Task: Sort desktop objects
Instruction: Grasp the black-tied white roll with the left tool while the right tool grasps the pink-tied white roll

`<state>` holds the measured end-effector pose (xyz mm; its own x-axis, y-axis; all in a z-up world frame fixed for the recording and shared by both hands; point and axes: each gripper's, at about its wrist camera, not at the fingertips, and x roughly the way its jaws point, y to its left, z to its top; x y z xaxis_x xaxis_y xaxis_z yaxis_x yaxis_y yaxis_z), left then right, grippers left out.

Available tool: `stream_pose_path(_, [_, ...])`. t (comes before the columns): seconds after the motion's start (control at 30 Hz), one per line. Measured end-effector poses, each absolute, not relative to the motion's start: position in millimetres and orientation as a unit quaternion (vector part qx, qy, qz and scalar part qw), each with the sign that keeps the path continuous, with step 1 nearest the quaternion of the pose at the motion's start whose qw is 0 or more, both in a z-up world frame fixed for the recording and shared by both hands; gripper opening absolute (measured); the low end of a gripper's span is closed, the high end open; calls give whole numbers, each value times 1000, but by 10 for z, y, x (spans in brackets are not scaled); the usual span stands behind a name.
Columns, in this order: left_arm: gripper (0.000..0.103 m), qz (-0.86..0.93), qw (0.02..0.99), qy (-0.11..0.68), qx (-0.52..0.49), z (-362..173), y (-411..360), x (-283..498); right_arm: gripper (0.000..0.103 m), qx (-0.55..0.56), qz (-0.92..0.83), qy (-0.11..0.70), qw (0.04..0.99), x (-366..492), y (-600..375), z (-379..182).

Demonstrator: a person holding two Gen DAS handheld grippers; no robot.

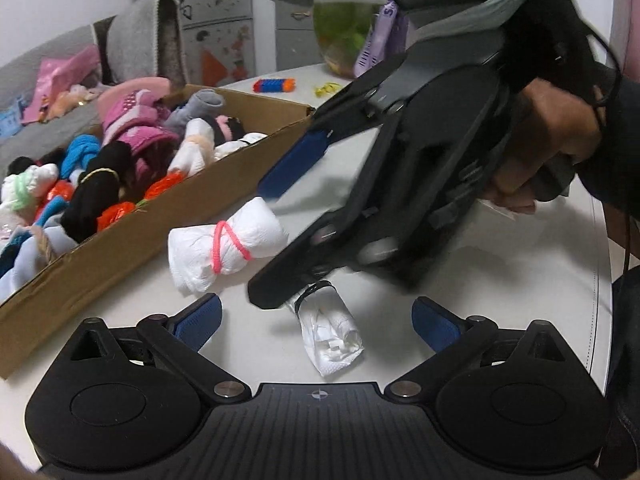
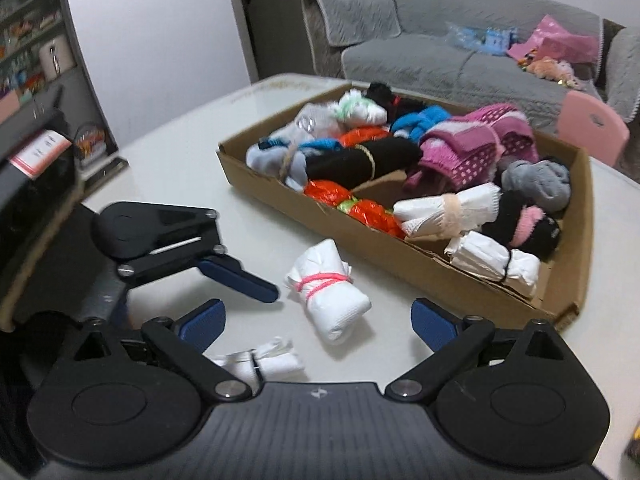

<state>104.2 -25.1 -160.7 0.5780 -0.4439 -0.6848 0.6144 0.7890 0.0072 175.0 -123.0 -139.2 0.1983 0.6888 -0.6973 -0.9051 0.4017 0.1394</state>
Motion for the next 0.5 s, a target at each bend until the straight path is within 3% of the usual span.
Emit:
stream_pose_path(0.07, [97, -297, 882, 346, 121, -1589, -259, 1005, 72, -167, 524, 355, 756, 1759, -1171, -1444])
stream_pose_path(0.23, [92, -280, 889, 345, 111, -1559, -232, 963, 67, -176, 529, 343, 756, 1722, -1145, -1454])
stream_pose_path(0.3, [83, -269, 894, 344, 103, -1546, -180, 962, 56, -174, 536, 343, 751, 1703, -1153, -1433])
stream_pose_path(0.37, [57, -263, 897, 343, 96, -1512, -144, 983, 32, -184, 533, 339, 753, 1668, -1149, -1421])
stream_pose_path(0.43, [47, -254, 898, 349, 89, -1485, -118, 998, 28, -181, 530, 344, 754, 1675, -1152, -1414])
stream_pose_path(0.5, [46, -252, 898, 350, 89, -1475, -108, 990, 28, -174, 529, 348, 754, 1678, -1173, -1417])
